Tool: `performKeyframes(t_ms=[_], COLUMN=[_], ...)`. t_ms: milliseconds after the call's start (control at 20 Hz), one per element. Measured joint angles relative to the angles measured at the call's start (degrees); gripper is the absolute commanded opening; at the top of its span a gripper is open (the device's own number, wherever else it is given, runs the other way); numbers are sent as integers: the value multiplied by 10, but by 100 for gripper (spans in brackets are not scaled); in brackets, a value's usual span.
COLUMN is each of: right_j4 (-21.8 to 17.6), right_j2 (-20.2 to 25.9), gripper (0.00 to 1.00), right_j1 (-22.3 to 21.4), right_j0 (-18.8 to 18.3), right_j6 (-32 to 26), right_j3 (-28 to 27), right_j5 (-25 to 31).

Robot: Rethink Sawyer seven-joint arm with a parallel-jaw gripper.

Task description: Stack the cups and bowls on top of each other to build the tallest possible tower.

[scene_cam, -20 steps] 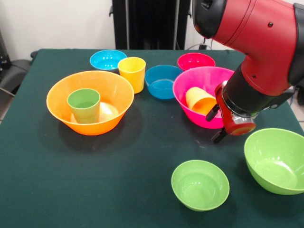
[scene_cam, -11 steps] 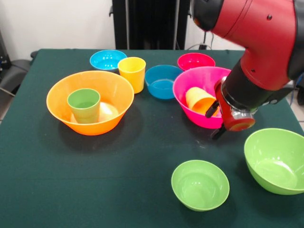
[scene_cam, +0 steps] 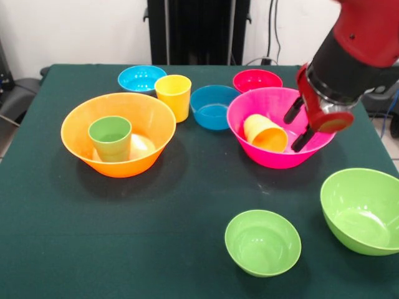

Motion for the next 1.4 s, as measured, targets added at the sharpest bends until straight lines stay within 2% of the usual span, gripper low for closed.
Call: performKeyframes(t_ms=[550,950,1400], right_j4=[0,0,0], right_j2=[0,0,0], gripper=[100,100,100], right_j1=[-17,-39,-43], right_j0=[5,19,22], right_j6=[0,0,0], right_j3=[12,70,88], right_j5=[0,-19,-24])
